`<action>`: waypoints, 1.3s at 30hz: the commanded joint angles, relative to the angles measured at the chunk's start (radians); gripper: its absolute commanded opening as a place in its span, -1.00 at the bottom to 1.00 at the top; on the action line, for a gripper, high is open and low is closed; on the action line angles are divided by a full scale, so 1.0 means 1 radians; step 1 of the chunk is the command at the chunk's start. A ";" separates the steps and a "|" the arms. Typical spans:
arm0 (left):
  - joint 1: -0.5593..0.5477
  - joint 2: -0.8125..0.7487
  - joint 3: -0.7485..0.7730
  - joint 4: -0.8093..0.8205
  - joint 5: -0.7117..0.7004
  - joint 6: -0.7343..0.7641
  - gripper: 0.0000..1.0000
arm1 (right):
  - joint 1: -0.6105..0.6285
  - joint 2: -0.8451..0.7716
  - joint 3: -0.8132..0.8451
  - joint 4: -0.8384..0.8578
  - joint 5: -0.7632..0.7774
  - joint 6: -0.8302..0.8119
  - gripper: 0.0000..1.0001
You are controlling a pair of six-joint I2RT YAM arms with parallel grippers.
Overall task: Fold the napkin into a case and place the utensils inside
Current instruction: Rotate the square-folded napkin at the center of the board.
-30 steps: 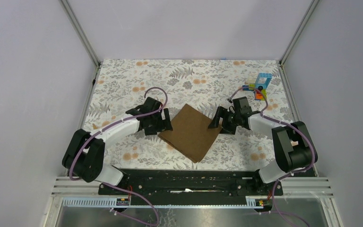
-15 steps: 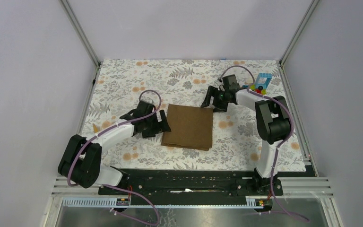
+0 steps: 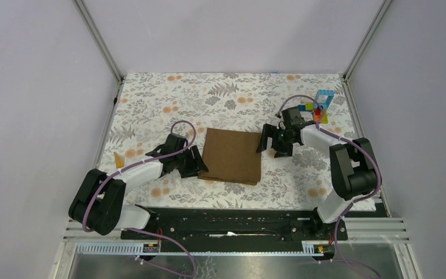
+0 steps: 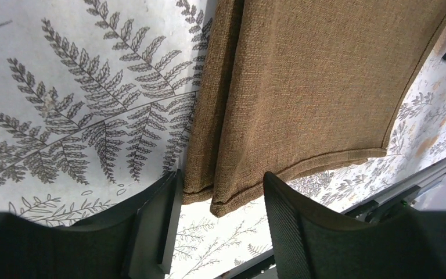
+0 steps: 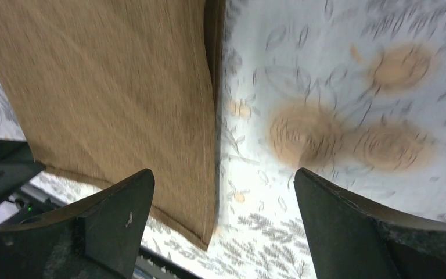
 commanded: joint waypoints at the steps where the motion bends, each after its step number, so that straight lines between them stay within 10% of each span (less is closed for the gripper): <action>1: -0.001 0.000 -0.039 -0.030 -0.009 0.021 0.14 | 0.001 -0.096 -0.081 0.016 -0.102 0.009 0.95; 8: -0.024 -0.020 -0.116 0.049 0.026 -0.050 -0.07 | 0.000 -0.118 -0.124 0.021 -0.116 0.005 0.96; 19: -0.396 0.064 -0.176 0.300 -0.021 -0.333 -0.14 | 0.000 -0.211 -0.166 -0.056 0.044 -0.022 0.92; 31: -0.416 0.020 -0.206 0.246 -0.018 -0.336 0.11 | -0.001 -0.292 -0.194 -0.112 0.092 -0.028 0.96; 39: -0.417 0.029 -0.211 0.242 -0.081 -0.338 -0.46 | 0.000 -0.320 -0.204 -0.118 0.061 -0.011 0.69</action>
